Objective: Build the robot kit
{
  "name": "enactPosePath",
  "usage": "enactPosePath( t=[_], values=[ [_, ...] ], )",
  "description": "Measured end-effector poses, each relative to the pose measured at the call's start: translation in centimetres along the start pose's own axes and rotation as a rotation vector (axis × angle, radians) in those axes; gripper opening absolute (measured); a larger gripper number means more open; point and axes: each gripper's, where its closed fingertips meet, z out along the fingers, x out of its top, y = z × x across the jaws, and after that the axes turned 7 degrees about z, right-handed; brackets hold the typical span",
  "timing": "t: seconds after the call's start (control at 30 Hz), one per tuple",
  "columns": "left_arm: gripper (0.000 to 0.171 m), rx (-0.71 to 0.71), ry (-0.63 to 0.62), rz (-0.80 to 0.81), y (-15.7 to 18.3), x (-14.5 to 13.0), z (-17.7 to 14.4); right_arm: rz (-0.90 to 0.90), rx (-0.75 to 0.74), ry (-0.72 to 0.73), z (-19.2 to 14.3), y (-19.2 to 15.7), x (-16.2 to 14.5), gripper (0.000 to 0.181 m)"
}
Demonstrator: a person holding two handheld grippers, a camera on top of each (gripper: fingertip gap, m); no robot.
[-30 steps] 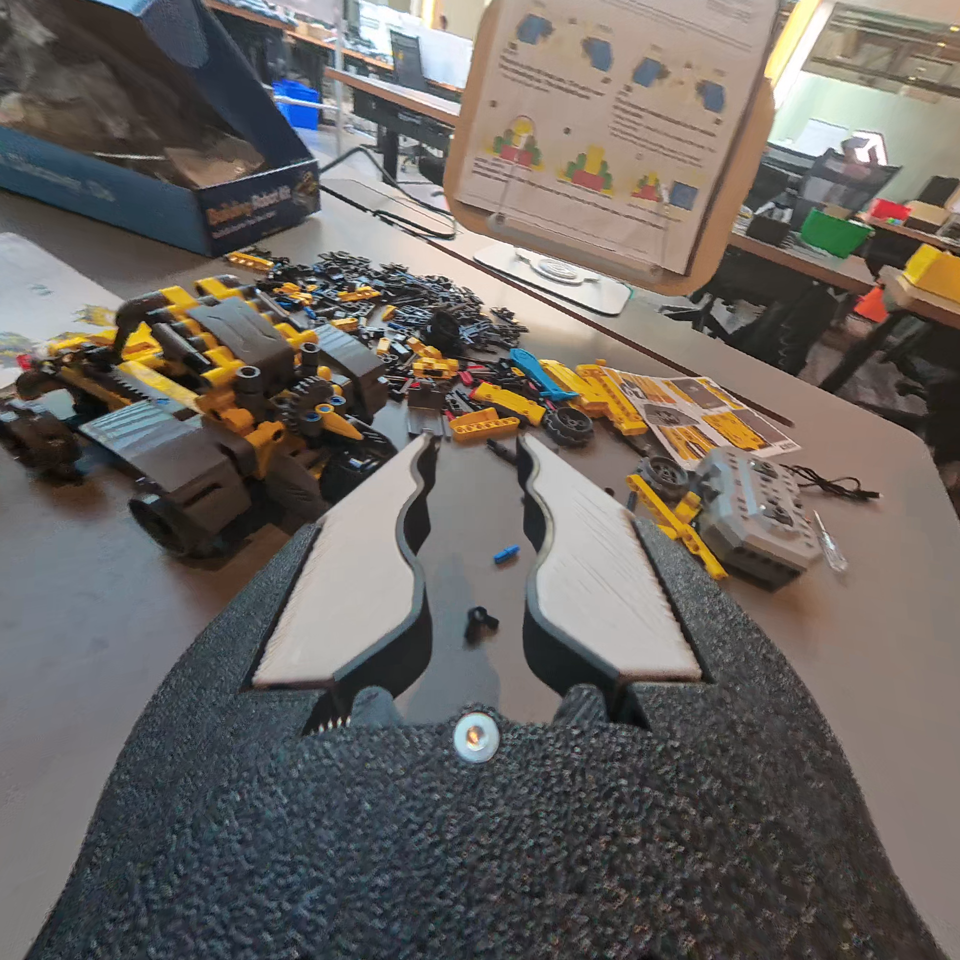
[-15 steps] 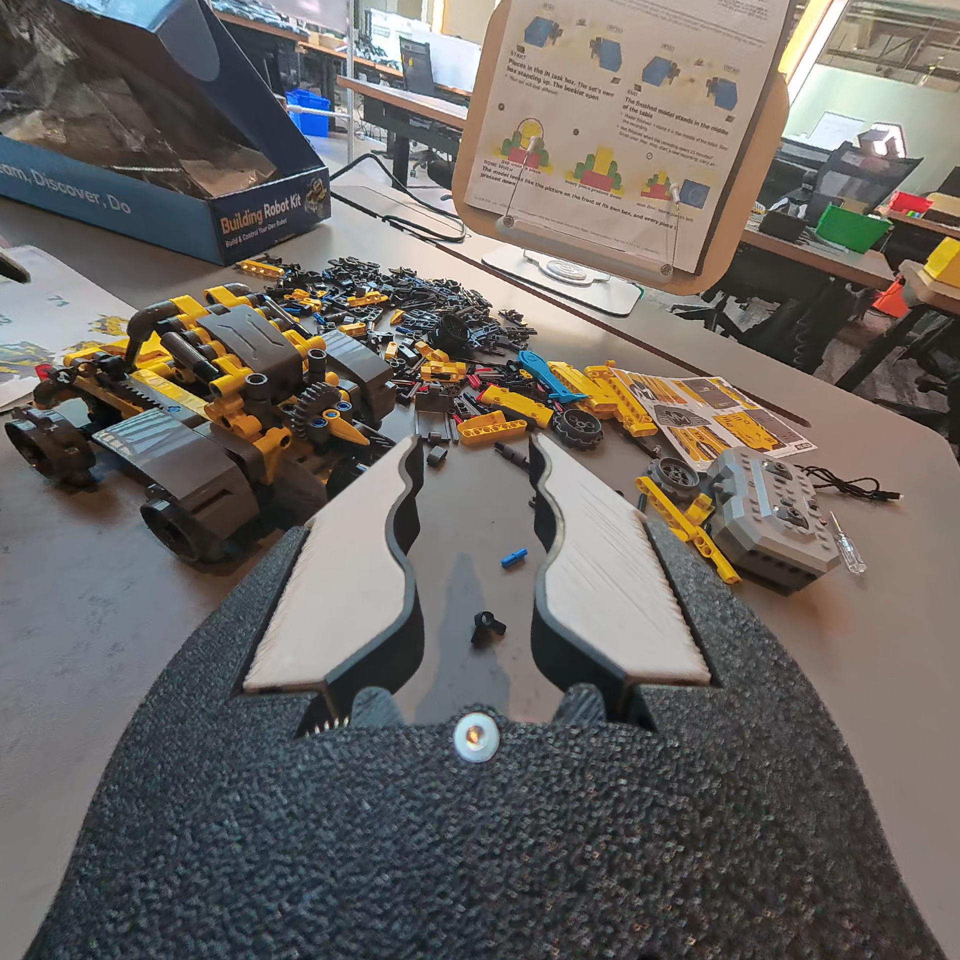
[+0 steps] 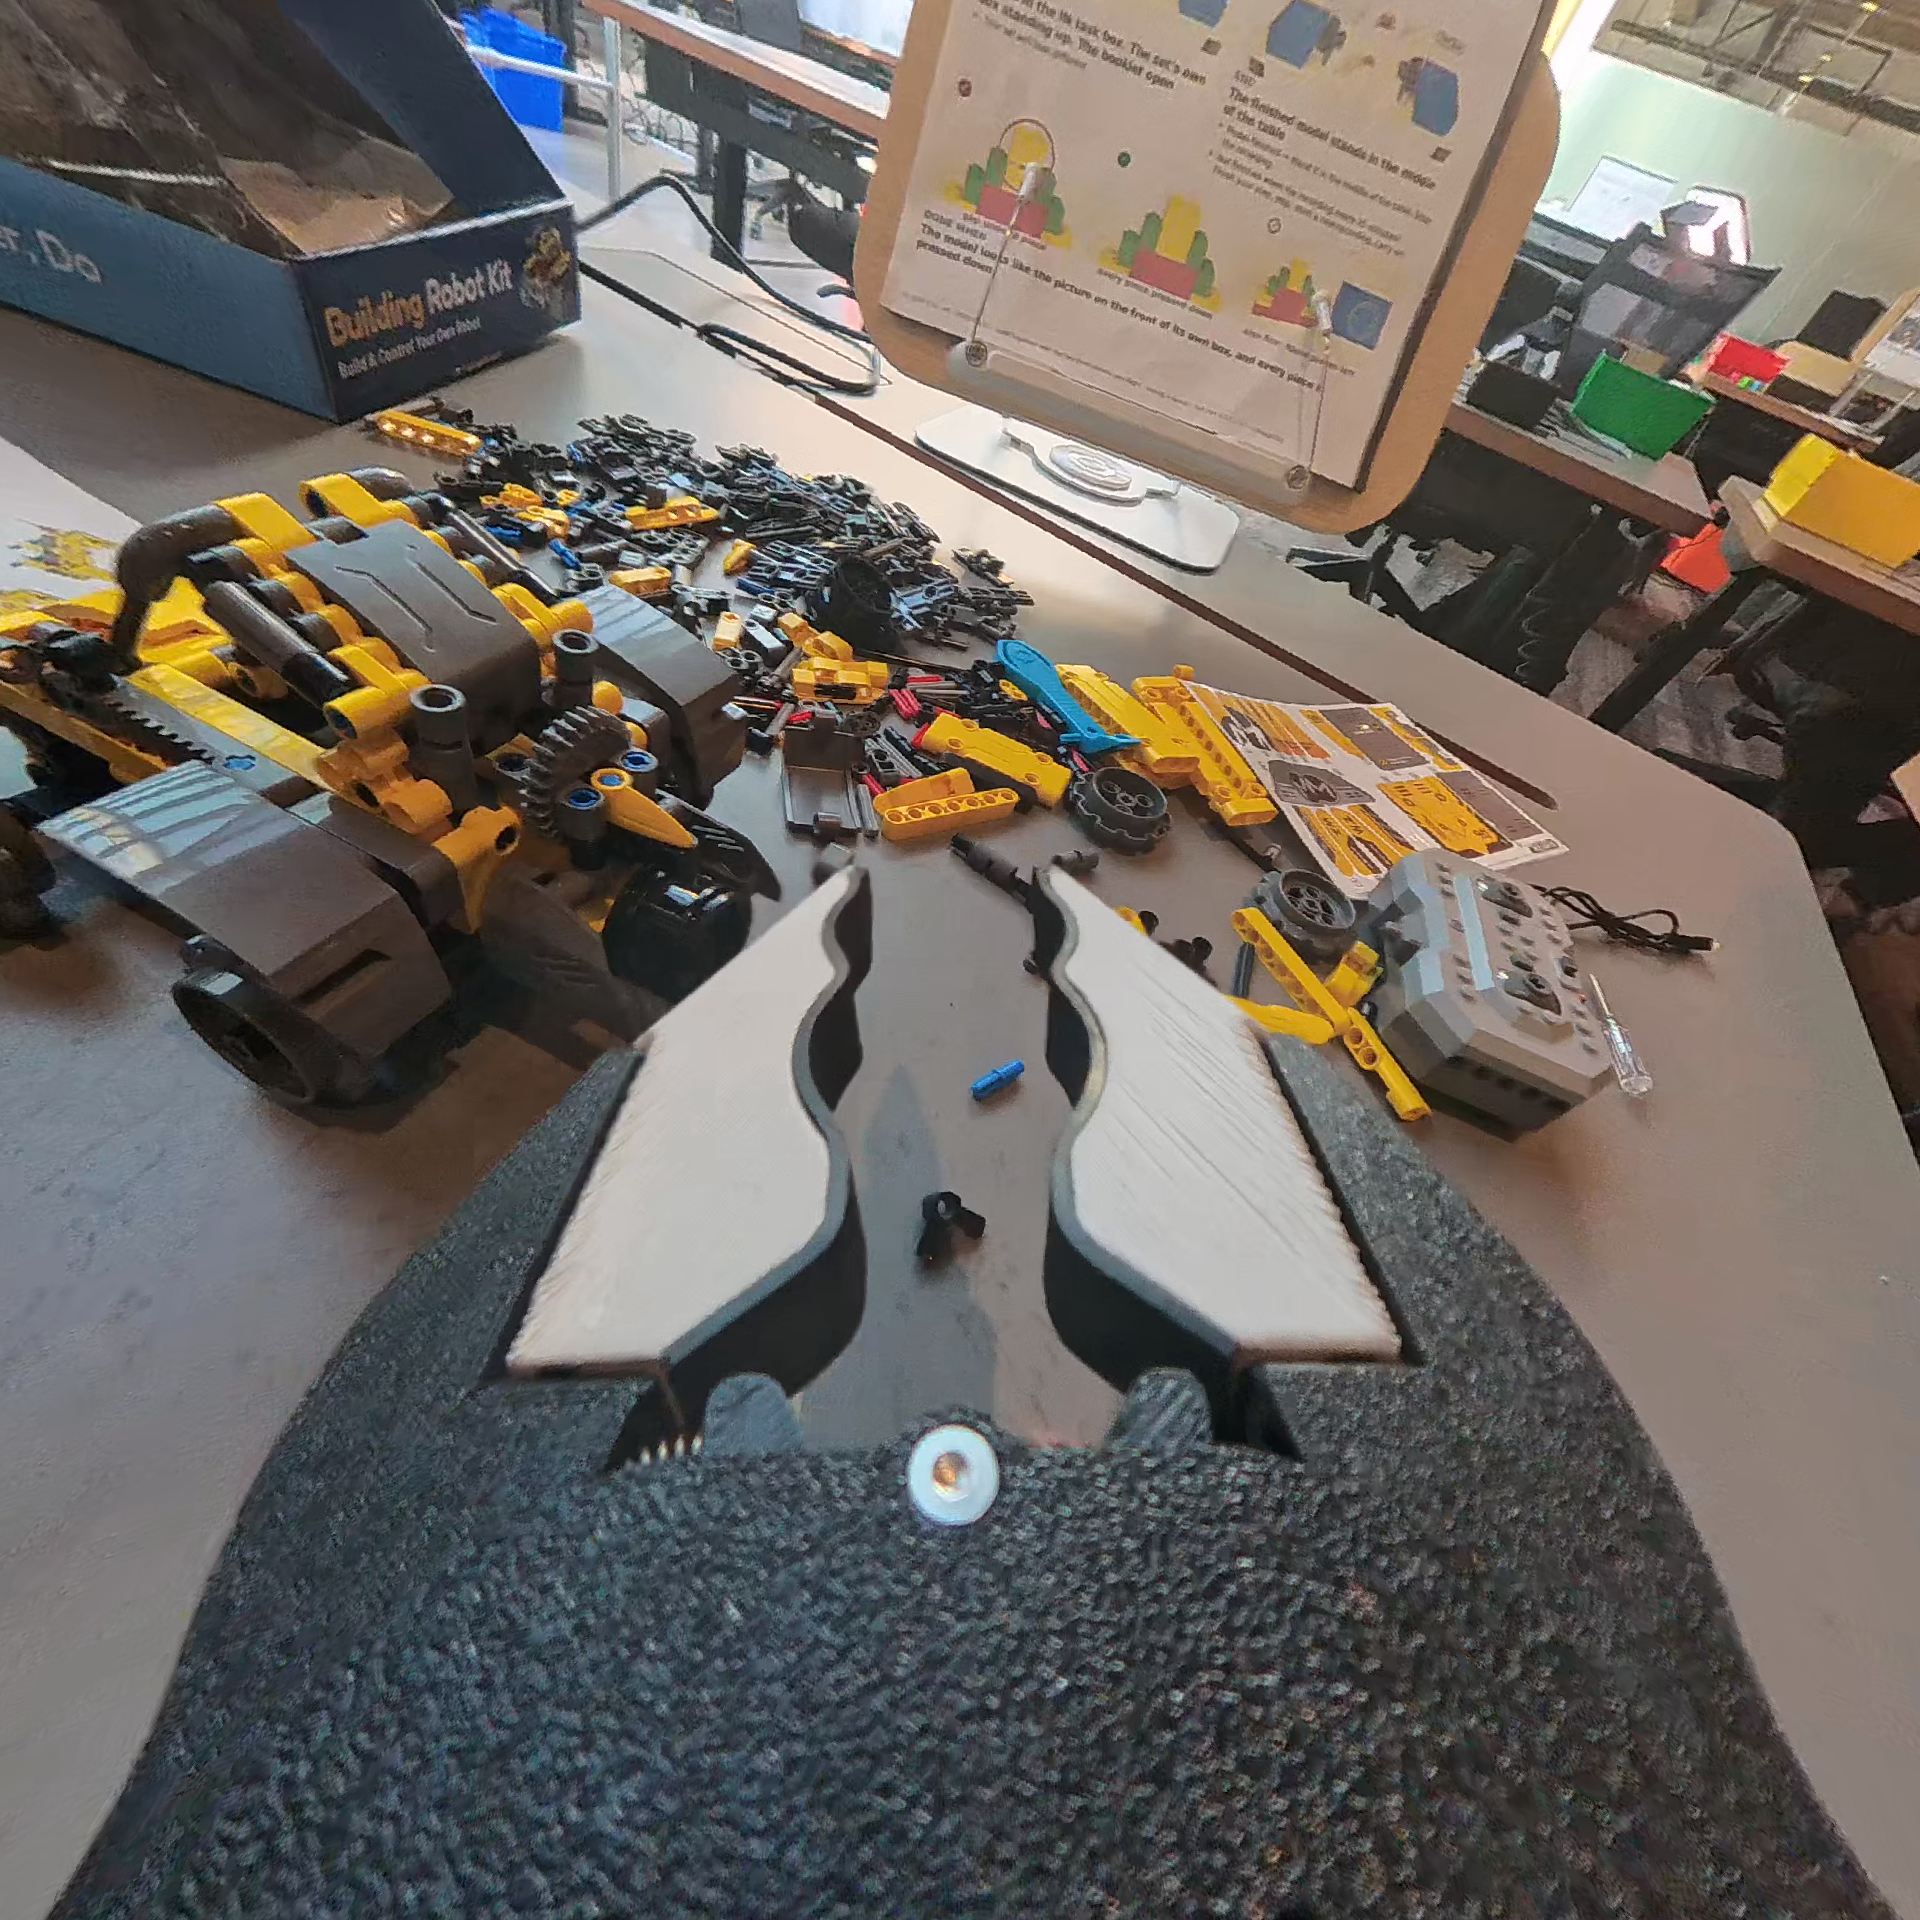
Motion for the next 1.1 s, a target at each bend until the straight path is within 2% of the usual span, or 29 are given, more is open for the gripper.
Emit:
enactPosePath(
  t=[0.03,0.13,0.27,0.47,0.73,1.1],
  values=[
    [0.044,-0.003,-0.003,0.001,0.0,0.0,0.0,-0.009,-0.059,-0.017,0.0,0.9,-0.3,0.023],
    [0.045,-0.007,0.003,0.003,0.1,0.0,0.0,-0.04,-0.266,-0.079,-0.3,4.0,-1.2,0.024],
    [0.045,-0.014,0.006,-0.005,0.1,0.1,0.0,-0.048,-0.34,-0.123,-0.6,5.0,-1.9,0.025],
    [0.045,-0.019,-0.002,-0.013,0.1,0.0,0.0,-0.038,-0.342,-0.14,-0.4,5.2,-2.2,0.022],
    [0.045,-0.02,-0.004,-0.014,0.1,-0.1,0.0,0.05,-0.312,-0.084,-0.8,5.6,-1.7,0.021],
    [0.045,-0.059,-0.014,-0.029,0.4,-0.2,0.2,0.001,-0.298,-0.097,-0.5,4.8,-1.7,0.021]
  ],
)
